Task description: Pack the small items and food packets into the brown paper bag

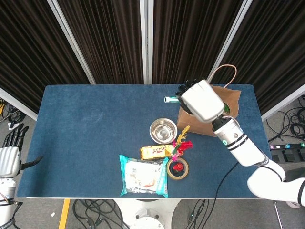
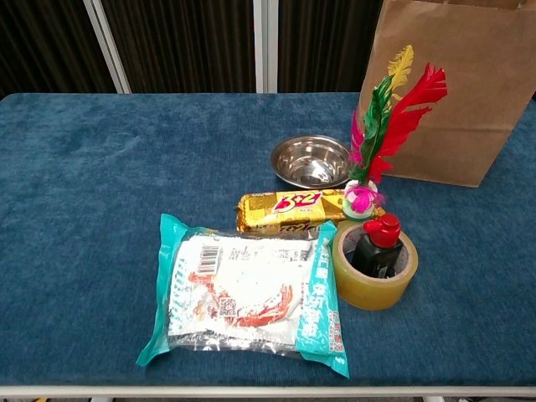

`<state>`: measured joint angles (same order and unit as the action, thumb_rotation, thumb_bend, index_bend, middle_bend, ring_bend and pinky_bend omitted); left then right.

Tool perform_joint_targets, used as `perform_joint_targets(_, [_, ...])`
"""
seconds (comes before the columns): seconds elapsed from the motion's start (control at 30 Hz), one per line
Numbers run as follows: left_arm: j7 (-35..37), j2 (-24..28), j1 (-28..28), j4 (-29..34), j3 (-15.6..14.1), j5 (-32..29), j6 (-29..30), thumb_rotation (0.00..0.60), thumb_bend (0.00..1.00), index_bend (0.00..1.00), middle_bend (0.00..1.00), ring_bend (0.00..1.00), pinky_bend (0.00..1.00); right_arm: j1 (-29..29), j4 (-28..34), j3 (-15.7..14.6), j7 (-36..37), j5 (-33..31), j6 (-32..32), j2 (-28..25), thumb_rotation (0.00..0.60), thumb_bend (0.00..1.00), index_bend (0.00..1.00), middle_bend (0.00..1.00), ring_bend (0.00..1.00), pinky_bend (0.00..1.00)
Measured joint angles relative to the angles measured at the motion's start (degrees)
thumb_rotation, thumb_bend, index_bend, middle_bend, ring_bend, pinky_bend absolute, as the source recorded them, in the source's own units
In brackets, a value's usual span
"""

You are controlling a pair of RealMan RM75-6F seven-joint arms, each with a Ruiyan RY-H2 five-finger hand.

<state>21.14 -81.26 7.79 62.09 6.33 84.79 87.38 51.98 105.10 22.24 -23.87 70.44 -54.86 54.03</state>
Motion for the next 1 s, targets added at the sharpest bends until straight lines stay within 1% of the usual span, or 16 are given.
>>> perform_joint_targets(0.2, [0.3, 0.0, 0.0, -0.1, -0.3, 0.2, 0.0, 0.600, 0.14, 0.08, 0.06, 0.00, 0.12, 0.8, -5.5, 0.5, -0.8, -4.6, -0.1, 0.5, 0.600, 0.31, 0.67, 0.57, 0.47, 0.64])
perform_joint_targets(0.37, [-0.3, -0.1, 0.3, 0.0, -0.3, 0.1, -0.4, 0.600, 0.14, 0.08, 0.06, 0.00, 0.12, 0.6, -9.4, 0.2, 0.0, -6.4, -0.2, 1.1, 0.600, 0.31, 0.67, 0.57, 0.47, 0.64])
perform_joint_targets(0.63, [0.5, -0.1, -0.3, -1.0, -1.8, 1.3, -0.1, 0.600, 0.14, 0.08, 0.06, 0.00, 0.12, -0.7, -13.7, -2.4, 3.5, -7.9, 1.3, 3.2, 0.600, 0.32, 0.67, 0.57, 0.47, 0.64])
perform_joint_targets(0.87, [-0.3, 0.1, 0.2, -0.5, -2.1, 1.5, -1.2, 0.600, 0.14, 0.08, 0.06, 0.00, 0.12, -2.0, -16.8, -4.9, 6.9, -9.7, 3.9, 5.4, 0.600, 0.32, 0.67, 0.57, 0.47, 0.64])
perform_joint_targets(0.93, [-0.9, 0.3, 0.3, 0.0, -2.2, 1.4, -1.7, 0.600, 0.14, 0.08, 0.06, 0.00, 0.12, -2.1, -17.5, -5.2, 7.8, -10.0, 4.7, 5.7, 0.600, 0.31, 0.67, 0.56, 0.47, 0.64])
perform_joint_targets(1.0, [-1.2, 0.5, 0.4, 0.4, -2.3, 1.3, -2.1, 0.600, 0.14, 0.08, 0.06, 0.00, 0.12, -2.2, -17.6, -5.4, 8.8, -10.3, 5.8, 5.7, 0.600, 0.27, 0.66, 0.55, 0.47, 0.63])
